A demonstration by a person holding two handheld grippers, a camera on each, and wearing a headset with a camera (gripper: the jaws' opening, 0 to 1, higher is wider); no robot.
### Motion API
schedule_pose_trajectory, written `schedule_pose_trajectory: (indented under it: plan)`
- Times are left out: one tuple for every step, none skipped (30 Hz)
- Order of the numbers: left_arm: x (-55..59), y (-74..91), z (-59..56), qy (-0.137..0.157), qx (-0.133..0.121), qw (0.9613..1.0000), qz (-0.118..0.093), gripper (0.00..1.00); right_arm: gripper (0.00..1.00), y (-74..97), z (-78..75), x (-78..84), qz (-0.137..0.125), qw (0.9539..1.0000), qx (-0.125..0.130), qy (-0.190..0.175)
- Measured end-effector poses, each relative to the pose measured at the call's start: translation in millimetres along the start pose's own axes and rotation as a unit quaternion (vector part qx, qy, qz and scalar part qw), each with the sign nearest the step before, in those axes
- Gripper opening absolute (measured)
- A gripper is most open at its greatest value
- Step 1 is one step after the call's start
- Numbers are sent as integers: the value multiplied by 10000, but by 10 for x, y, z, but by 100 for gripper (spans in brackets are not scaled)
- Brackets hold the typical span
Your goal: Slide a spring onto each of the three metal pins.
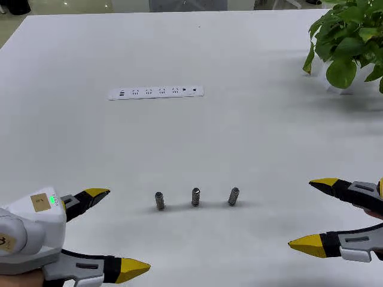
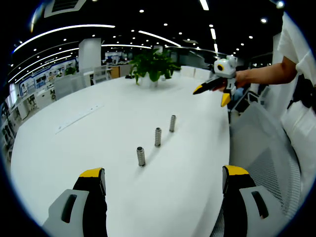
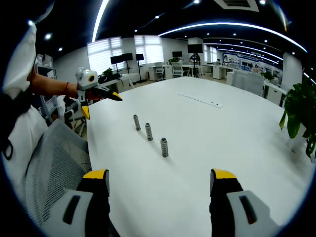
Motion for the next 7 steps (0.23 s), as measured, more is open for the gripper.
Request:
schedule_pose_trajectory:
  plan:
    - [1, 0, -3, -1, 0, 10000, 4, 100, 85, -3, 2, 2, 4, 10000, -3, 3]
    - [8, 1, -2, 4, 1, 10000, 5, 100, 85, -6, 1, 4, 10, 10000, -7, 4]
    - [14, 2, 0, 7, 0, 10000, 7, 100, 85, -8, 2, 3, 11, 10000, -10, 3]
    - [22, 4, 3, 7, -4, 10000, 14, 100, 85, -5, 5, -4, 7, 10000, -13, 7]
    - [25, 4, 3, 10, -5, 10000, 14, 100, 84, -5, 5, -10, 2, 10000, -11, 10]
    - [26, 5, 2, 12, -1, 10000, 11, 100, 84, -5, 3, -17, -9, 10000, -7, 5]
    - [27, 5, 0, 10, 1, 10000, 12, 100, 84, -4, 2, -24, -25, 10000, -4, 0]
Point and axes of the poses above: the centre of the closed fingertips' face, and the gripper's own axes: y roughly backward along the fingers, z roughly to its left, x roughly out of its underside, the point moved 1 cm from there along y, roughly backward along the fingers, and after that the axes turned 8 degrees about -y, right-handed, at the moved point
